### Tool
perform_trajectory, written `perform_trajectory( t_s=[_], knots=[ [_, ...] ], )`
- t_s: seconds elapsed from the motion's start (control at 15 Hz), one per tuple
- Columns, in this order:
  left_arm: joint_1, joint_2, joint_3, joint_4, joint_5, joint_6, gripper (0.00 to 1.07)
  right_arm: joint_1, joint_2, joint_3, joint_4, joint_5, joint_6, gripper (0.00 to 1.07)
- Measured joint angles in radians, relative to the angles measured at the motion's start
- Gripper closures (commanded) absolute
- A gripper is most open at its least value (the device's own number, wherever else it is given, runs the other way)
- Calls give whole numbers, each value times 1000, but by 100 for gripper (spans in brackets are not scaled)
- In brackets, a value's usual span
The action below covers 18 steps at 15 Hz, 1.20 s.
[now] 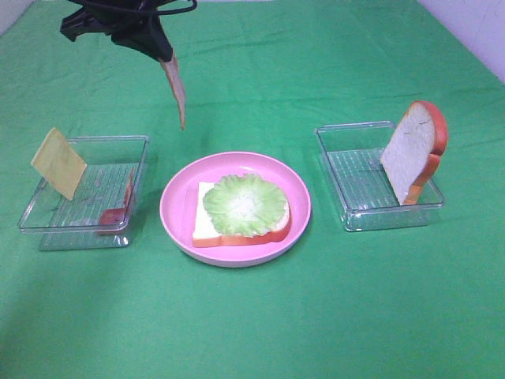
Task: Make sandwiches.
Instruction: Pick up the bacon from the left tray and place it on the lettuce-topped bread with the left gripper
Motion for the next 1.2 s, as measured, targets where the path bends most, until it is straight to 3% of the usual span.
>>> perform_trajectory(
  t_s=[0.13,0.27,0.8,1.2],
  knots=[
    [-3,0,0,-204,1,110,107,0,0,0,0,0,0,37],
    [-22,0,0,-262,13,164,107,0,0,0,0,0,0,37],
    [-178,77,0,-275,111,207,107,0,0,0,0,0,0,37],
    [-204,150,0,-291,127,207,107,0,0,0,0,0,0,37]
  ],
)
